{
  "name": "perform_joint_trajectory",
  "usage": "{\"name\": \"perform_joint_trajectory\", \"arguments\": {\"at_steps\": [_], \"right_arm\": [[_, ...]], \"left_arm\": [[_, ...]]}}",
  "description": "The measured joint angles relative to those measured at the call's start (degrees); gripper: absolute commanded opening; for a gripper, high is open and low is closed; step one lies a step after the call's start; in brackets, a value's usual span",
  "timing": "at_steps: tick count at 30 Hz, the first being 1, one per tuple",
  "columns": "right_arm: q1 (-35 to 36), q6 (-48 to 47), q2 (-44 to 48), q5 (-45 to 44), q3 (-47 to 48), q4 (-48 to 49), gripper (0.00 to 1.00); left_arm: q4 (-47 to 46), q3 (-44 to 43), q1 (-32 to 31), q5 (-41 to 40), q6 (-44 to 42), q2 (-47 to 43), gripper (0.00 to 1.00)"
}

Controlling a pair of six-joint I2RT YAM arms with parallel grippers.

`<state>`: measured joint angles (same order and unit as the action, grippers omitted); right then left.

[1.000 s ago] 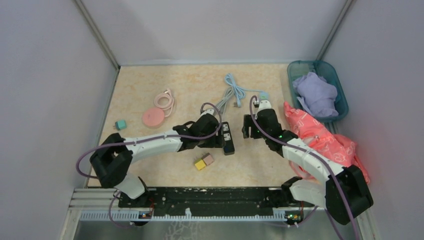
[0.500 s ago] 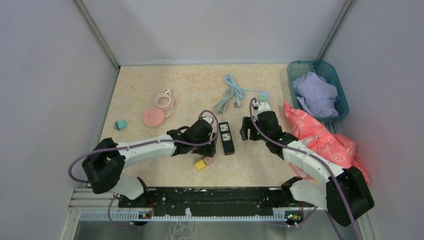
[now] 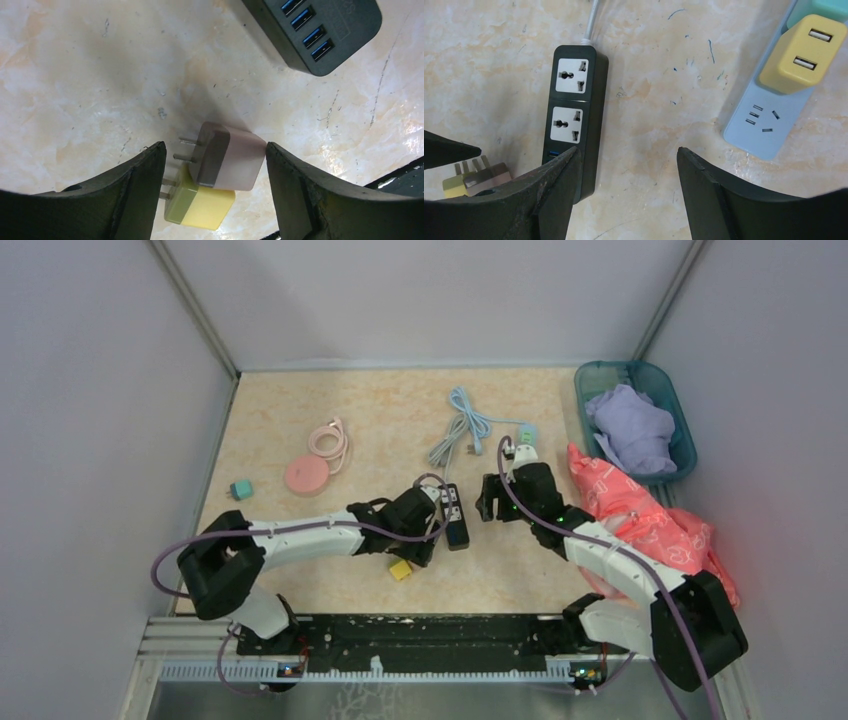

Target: Insert the plug

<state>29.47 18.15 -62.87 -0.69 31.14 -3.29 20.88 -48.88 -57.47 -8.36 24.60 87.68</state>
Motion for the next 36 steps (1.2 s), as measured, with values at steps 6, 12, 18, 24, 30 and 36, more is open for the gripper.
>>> {"name": "perform_joint_trajectory", "arguments": {"at_steps": [6, 12, 18, 24, 30, 36], "right_arm": [[0.0, 0.0, -0.6, 0.5, 0.0, 0.6, 0.7], [0.0, 0.0, -0.6, 0.9, 0.0, 0.7, 0.7], [0.5, 0.0, -0.5, 1.5, 0.0, 1.0, 0.7], [1.9, 0.0, 0.3, 3.0, -0.9, 3.6, 0.7], [5.6, -2.4, 1.4, 4.7, -1.9, 7.8, 0.7], [9.8, -8.0, 2.2, 9.7, -2.8, 13.4, 0.71]], "left_arm": [[0.4, -2.2, -0.7, -1.0, -0.9, 3.9, 0.68], [1.4, -3.0, -0.7, -3.7, 0.0, 5.4, 0.58], [1.1, -3.0, 1.1, -4.8, 3.1, 5.4, 0.57], [-2.9, -1.8, 7.6, -1.1, 7.4, 3.7, 0.57], [-8.9, 1.3, 15.0, 7.8, 11.3, 0.0, 0.57], [-10.9, 1.2, 19.0, 20.3, 12.0, -0.3, 0.57]]}}
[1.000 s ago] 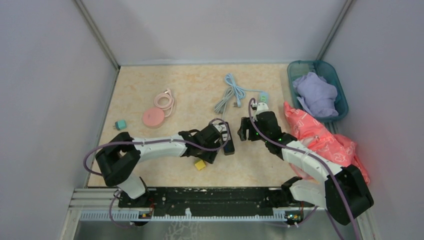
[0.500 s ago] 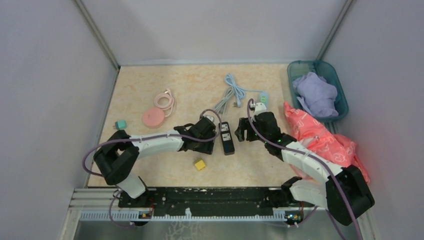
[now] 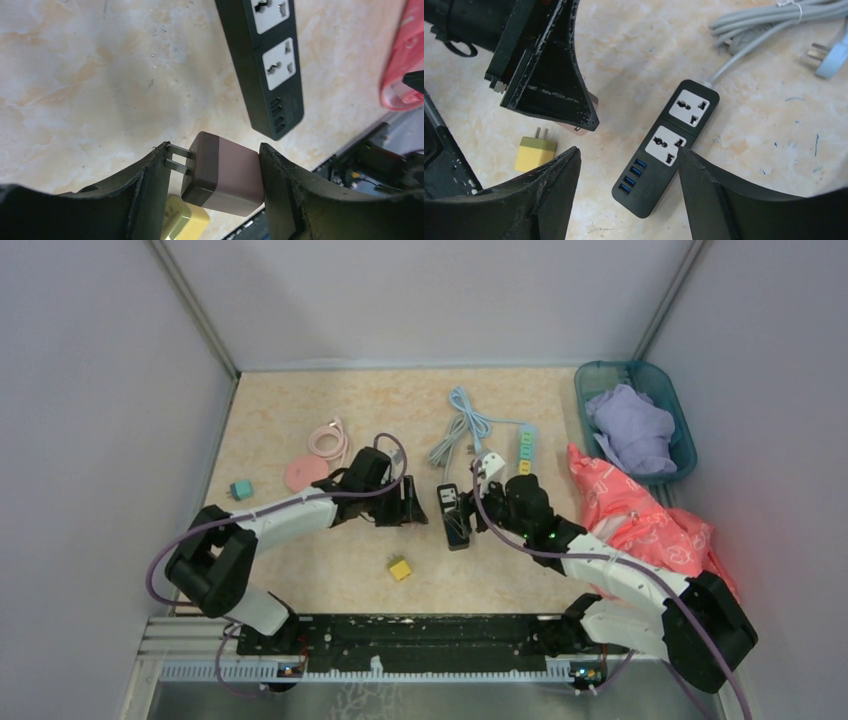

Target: Insert the plug

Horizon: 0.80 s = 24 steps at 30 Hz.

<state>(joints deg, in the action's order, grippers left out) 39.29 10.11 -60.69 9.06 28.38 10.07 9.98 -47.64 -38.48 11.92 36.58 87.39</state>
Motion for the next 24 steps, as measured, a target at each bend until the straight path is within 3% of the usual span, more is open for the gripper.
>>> {"name": "perform_joint_trajectory", "arguments": {"at_steps": [11, 20, 24], "right_arm": [[1.8, -15.8, 0.3, 9.6, -2.5, 12.7, 0.7], [4.5, -27.3, -0.8, 16.0, -7.3, 23.0, 0.68], [5.8, -30.9, -2.2, 17.4, -9.3, 29.2, 0.62]], "left_arm": [[-0.2, 0.0, 4.9, 15.7, 0.2, -5.1, 0.57], [-1.7, 0.0, 5.4, 22.1, 2.3, -6.8, 0.57], [-4.1, 0.7, 5.5, 24.2, 4.2, -8.1, 0.57]]}}
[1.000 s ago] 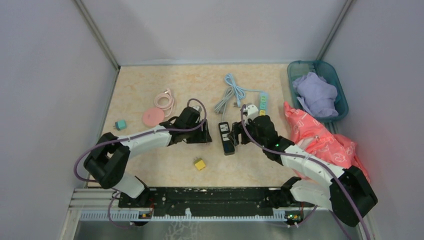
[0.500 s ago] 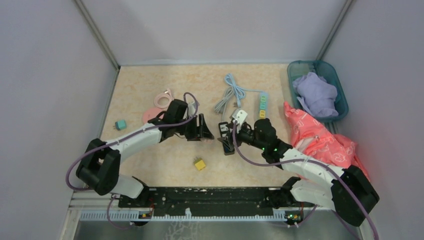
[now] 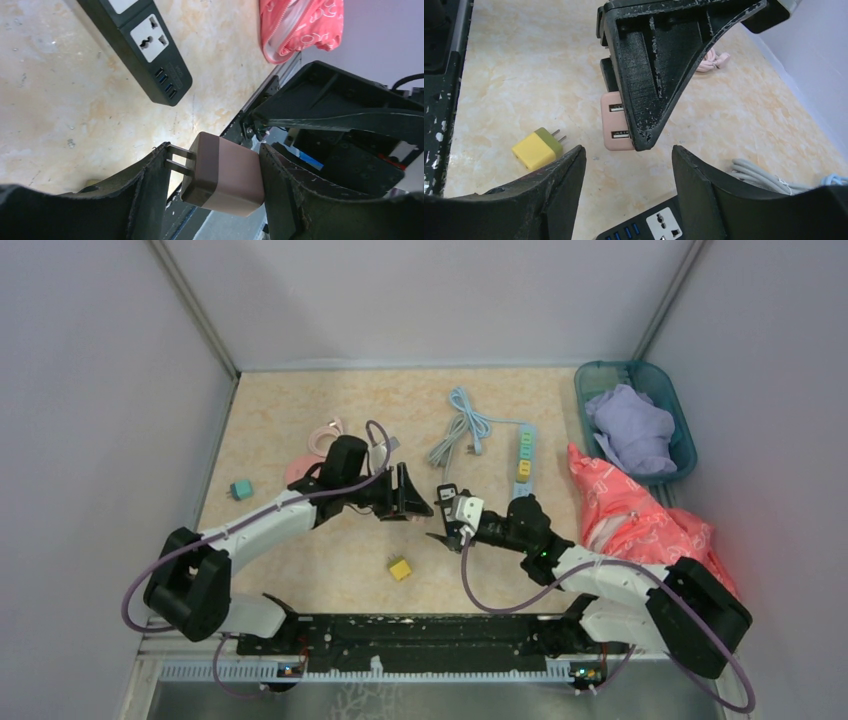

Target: Insert the plug

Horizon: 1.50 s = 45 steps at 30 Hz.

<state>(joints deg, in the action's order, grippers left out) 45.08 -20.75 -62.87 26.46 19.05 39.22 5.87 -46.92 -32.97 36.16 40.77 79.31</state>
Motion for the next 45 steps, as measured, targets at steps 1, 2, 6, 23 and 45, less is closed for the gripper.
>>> {"name": "perform_joint_trajectory", "arguments": {"at_steps": [1, 2, 6, 23, 45], "right_arm": [[0.2, -0.5, -0.6, 0.2, 0.0, 0.7, 0.61], [0.3, -1.0, -1.4, 0.4, 0.0, 1.6, 0.61], [1.3, -2.5, -3.6, 0.5, 0.0, 3.3, 0.58], [1.8, -3.1, -8.2, 1.3, 0.1, 10.5, 0.09], [1.9, 2.0, -6.3, -3.8, 0.1, 8.4, 0.0]], "left_arm": [[-0.7, 0.2, 0.0, 0.6, 0.6, -0.2, 0.57], [-1.3, 0.5, 0.0, 1.2, 1.1, -0.3, 0.57], [-3.3, 1.4, 0.0, 3.3, 3.2, -0.3, 0.57], [-8.8, 4.2, 0.6, 7.4, 8.0, -0.3, 0.61], [-6.7, 4.4, 1.0, -1.9, 6.5, -4.4, 0.81]]}}
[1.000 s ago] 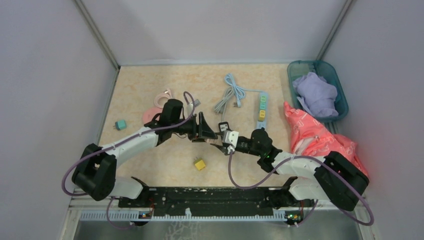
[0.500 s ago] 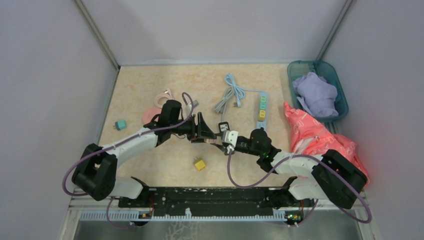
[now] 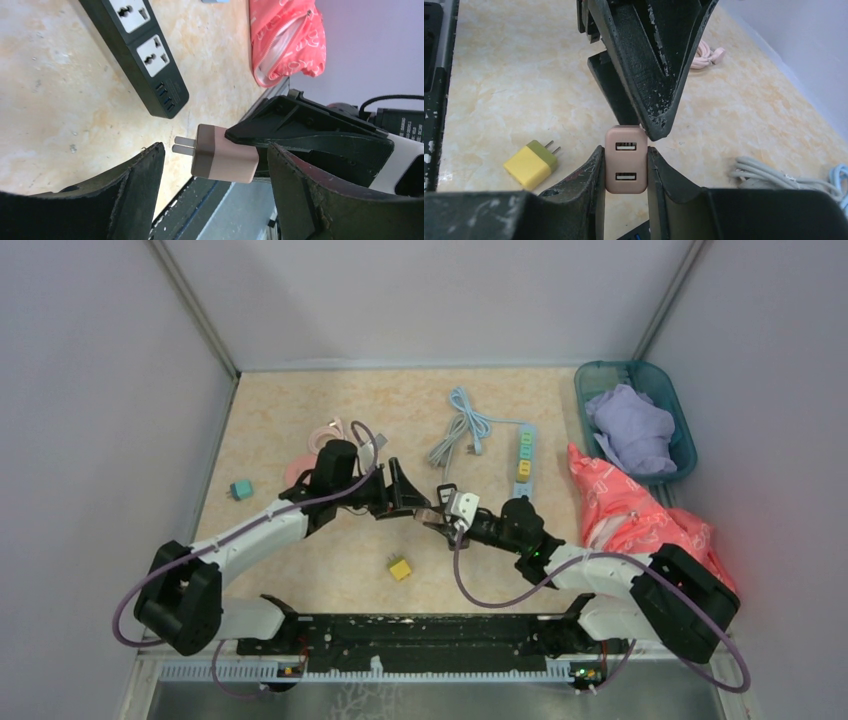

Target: Insert the plug

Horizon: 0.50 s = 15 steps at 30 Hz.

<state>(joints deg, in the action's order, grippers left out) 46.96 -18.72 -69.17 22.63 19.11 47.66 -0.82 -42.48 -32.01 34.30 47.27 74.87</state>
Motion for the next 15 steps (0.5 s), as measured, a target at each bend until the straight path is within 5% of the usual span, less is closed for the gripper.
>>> {"name": "perform_joint_trajectory", "arguments": {"at_steps": [6, 15], "right_arm": [[0.2, 5.9, 2.3, -5.3, 0.3, -7.3, 0.0], [0.2, 18.2, 4.8, -22.5, 15.6, -35.9, 0.0]], "left_arm": [[0.1, 1.0, 0.0, -6.4, -1.6, -1.7, 0.83], [-1.1, 3.6, -0.6, -13.4, -2.1, -2.5, 0.8]]}}
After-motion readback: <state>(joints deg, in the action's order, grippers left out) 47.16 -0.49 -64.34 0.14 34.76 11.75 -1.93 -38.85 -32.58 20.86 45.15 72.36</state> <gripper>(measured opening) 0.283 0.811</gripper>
